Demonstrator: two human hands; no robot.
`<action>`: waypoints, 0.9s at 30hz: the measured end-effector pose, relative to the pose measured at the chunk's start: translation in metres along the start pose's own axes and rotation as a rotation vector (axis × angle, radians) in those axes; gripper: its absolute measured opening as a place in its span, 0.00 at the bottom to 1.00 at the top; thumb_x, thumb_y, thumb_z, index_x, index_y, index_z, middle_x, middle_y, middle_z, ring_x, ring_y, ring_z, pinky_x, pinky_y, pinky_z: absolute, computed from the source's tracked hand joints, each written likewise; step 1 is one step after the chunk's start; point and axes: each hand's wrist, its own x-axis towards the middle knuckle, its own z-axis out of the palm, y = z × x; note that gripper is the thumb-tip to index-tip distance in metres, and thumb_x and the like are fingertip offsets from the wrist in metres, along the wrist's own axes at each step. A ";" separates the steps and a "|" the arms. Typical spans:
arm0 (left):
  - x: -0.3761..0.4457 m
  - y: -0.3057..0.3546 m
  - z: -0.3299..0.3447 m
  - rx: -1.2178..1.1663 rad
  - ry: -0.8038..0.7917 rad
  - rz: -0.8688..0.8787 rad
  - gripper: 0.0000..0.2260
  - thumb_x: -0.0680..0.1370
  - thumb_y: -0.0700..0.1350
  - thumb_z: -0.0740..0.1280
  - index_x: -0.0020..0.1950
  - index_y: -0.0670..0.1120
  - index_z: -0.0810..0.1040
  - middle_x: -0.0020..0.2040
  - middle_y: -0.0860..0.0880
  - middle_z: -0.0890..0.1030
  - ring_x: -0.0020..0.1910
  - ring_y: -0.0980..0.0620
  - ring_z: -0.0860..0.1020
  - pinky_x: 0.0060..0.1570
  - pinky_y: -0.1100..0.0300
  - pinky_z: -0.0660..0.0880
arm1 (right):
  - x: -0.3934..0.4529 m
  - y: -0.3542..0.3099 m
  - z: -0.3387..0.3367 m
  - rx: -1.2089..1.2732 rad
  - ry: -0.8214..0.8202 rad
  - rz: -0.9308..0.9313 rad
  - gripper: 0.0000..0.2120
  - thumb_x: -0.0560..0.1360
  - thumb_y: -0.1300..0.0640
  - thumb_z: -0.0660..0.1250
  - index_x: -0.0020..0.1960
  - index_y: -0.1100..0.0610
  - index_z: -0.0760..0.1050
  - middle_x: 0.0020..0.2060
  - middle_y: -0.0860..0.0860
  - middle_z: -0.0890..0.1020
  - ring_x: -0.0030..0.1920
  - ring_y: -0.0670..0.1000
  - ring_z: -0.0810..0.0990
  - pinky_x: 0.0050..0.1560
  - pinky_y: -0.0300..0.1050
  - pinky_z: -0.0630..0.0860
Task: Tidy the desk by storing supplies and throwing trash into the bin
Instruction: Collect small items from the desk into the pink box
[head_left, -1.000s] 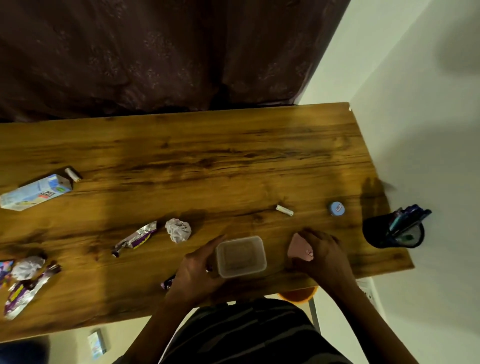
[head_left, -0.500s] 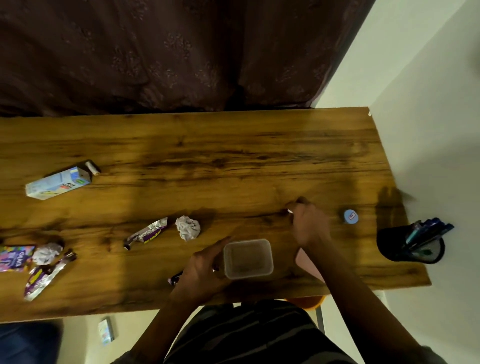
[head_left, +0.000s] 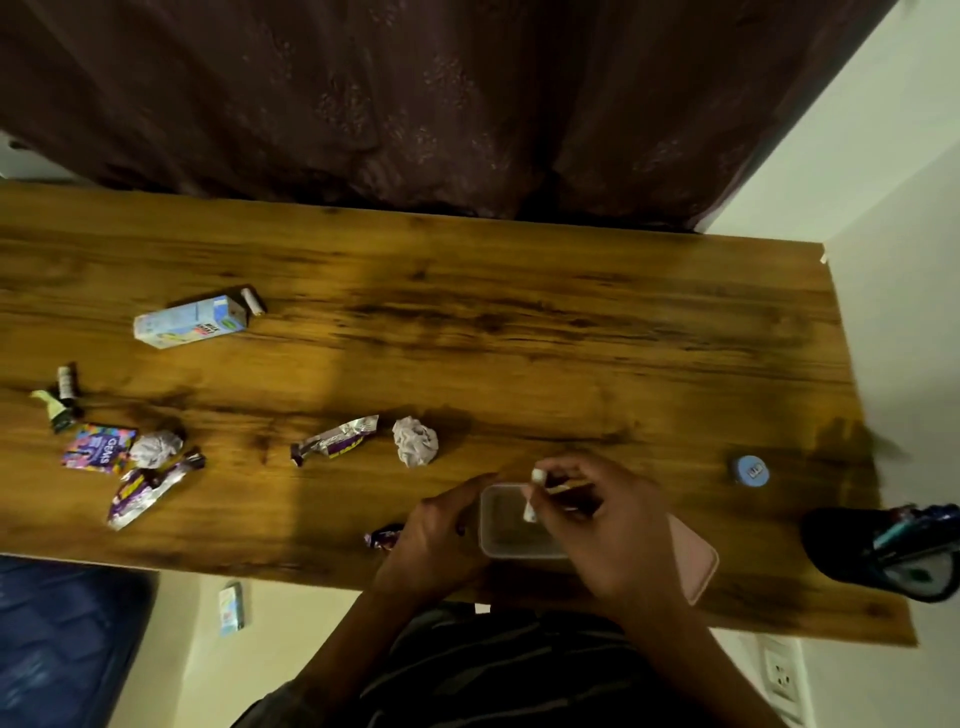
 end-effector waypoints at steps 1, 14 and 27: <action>-0.001 0.001 0.001 -0.005 0.012 0.001 0.30 0.72 0.46 0.80 0.73 0.46 0.76 0.60 0.54 0.84 0.54 0.61 0.83 0.51 0.66 0.79 | 0.001 0.002 0.011 -0.050 -0.015 -0.006 0.10 0.71 0.49 0.77 0.52 0.47 0.83 0.45 0.39 0.85 0.45 0.38 0.83 0.46 0.33 0.79; -0.008 0.006 0.010 0.055 0.143 -0.011 0.29 0.73 0.48 0.79 0.72 0.42 0.75 0.61 0.49 0.84 0.55 0.57 0.84 0.54 0.57 0.82 | 0.011 0.029 0.062 -0.448 -0.268 -0.081 0.12 0.79 0.51 0.66 0.62 0.50 0.79 0.54 0.47 0.84 0.53 0.47 0.82 0.54 0.37 0.73; -0.023 0.022 0.011 0.046 0.329 -0.084 0.28 0.72 0.47 0.80 0.69 0.42 0.76 0.59 0.50 0.84 0.56 0.56 0.84 0.54 0.53 0.82 | 0.012 0.034 0.041 -0.415 -0.379 -0.169 0.17 0.75 0.50 0.74 0.63 0.49 0.81 0.54 0.47 0.85 0.51 0.46 0.84 0.47 0.35 0.78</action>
